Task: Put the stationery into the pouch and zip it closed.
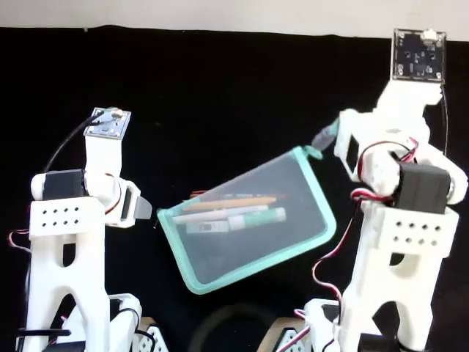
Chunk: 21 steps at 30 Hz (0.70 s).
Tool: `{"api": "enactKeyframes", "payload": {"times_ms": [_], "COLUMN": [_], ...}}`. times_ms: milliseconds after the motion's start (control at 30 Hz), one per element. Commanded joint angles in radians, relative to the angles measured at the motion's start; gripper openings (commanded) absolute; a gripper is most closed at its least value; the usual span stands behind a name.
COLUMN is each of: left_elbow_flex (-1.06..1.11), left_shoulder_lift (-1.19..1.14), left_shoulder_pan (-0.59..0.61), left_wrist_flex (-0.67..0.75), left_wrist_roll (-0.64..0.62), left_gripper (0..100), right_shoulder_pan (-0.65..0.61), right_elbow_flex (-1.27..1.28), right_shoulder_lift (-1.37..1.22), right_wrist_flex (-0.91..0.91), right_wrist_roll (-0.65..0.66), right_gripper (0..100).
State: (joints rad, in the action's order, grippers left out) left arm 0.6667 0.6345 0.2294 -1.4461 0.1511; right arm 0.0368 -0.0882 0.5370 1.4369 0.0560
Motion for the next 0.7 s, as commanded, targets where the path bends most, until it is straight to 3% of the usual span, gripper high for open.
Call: {"api": "enactKeyframes", "payload": {"times_ms": [0, 267, 667], "left_elbow_flex": [-0.012, -0.111, -0.275], "left_shoulder_lift": [0.008, 0.008, 0.008], "left_shoulder_pan": [-0.012, -0.012, -0.005], "left_wrist_flex": [0.012, 0.005, -0.008], "left_wrist_roll": [0.006, 0.006, 0.006], "left_gripper": [27, 27, 27], "right_shoulder_pan": [-0.073, -0.231, -0.495], "right_elbow_flex": [-0.125, -0.306, -0.366], "right_shoulder_lift": [0.013, 0.005, 0.005], "right_wrist_flex": [0.035, 0.076, 0.068], "right_wrist_roll": [-0.014, -0.049, -0.048], "right_gripper": [0.7, 0.7, 0.7]}}
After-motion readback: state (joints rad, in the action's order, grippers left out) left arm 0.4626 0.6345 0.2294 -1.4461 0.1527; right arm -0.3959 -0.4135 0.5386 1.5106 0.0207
